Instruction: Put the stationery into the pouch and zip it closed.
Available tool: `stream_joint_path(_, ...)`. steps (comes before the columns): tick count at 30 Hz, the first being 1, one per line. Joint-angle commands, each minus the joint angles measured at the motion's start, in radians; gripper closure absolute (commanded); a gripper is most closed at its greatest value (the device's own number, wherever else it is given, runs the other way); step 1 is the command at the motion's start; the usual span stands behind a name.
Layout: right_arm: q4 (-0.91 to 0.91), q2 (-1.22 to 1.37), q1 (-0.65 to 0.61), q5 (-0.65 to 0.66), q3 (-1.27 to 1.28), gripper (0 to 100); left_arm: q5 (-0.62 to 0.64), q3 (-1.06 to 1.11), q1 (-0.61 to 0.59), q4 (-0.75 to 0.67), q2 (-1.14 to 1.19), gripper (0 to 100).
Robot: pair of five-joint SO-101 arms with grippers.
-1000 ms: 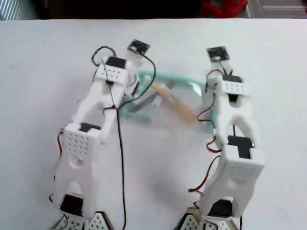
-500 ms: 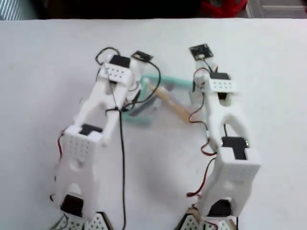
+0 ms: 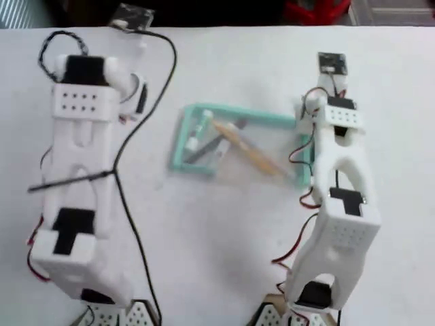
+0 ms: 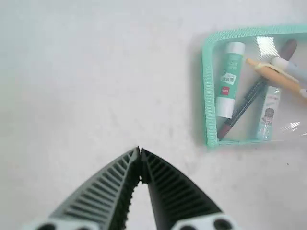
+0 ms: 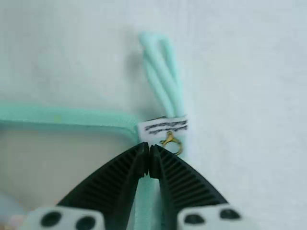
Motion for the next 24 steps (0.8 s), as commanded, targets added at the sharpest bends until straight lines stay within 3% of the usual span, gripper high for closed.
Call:
stream_joint_path(1,0.008,0.056,0.007,-0.003,-0.137,98.1,0.008,0.071,-0.007,-0.006,-0.177,98)
stream_joint_path(8,0.255,0.312,-0.015,0.061,-0.502,98.1,0.008,0.367,-0.010,-0.126,-0.519,98)
stream_joint_path(18,0.699,0.618,-0.188,0.299,-1.000,98.1,0.000,0.895,-0.008,-0.505,-0.981,98)
stream_joint_path(24,0.783,0.696,-0.234,0.339,-1.135,98.1,0.000,1.059,-0.008,-0.586,-1.162,98)
